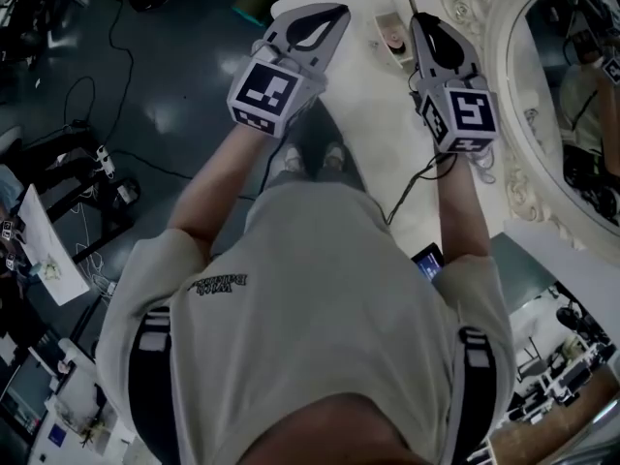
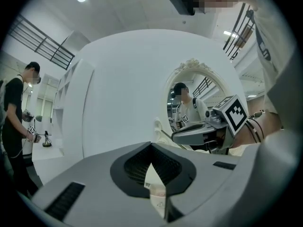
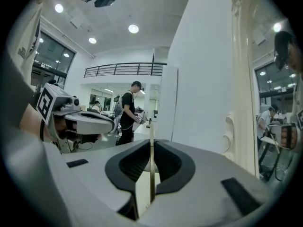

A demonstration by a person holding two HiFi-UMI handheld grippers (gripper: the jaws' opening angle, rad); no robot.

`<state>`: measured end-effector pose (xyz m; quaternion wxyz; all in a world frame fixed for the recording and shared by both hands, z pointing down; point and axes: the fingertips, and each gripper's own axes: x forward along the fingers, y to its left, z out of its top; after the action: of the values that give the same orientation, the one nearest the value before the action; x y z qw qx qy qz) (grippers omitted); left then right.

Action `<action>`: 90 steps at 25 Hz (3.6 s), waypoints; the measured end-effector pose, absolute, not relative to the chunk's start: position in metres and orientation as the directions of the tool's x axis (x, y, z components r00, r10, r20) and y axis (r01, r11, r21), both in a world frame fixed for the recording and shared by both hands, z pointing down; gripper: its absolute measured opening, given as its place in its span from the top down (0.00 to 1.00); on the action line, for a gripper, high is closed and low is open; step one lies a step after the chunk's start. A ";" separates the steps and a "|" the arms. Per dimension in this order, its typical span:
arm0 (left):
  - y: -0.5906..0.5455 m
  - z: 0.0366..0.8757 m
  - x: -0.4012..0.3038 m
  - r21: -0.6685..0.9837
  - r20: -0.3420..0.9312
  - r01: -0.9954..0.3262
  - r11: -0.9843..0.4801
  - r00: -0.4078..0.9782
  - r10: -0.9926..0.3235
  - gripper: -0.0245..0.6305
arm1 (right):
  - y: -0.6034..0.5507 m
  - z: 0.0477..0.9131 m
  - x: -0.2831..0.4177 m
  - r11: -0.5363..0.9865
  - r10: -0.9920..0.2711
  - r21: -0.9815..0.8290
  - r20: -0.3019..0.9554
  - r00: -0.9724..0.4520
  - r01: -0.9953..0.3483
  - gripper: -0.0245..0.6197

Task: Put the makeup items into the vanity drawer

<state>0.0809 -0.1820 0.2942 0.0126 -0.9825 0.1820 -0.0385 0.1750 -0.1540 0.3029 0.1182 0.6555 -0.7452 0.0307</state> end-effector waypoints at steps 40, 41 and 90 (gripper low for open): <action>-0.237 0.586 0.165 0.190 0.509 -0.302 -0.934 0.844 -0.169 0.94 | -0.232 0.596 0.234 0.092 -0.754 -0.005 0.653 -0.073 -0.996 0.86; -0.236 0.586 0.164 0.191 0.511 -0.304 -0.933 0.843 -0.170 0.94 | -0.231 0.596 0.235 0.089 -0.754 -0.009 0.653 -0.073 -0.996 0.86; -0.126 0.205 0.032 -0.063 -0.092 -0.319 -0.946 0.945 -0.313 0.94 | -0.069 0.212 0.112 0.118 -0.993 0.060 0.020 -0.117 -0.991 0.95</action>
<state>0.0323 -0.1265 0.2052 0.0386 -0.9855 0.1601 0.0402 0.1118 -0.0686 0.2120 0.0275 0.6639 -0.7472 -0.0155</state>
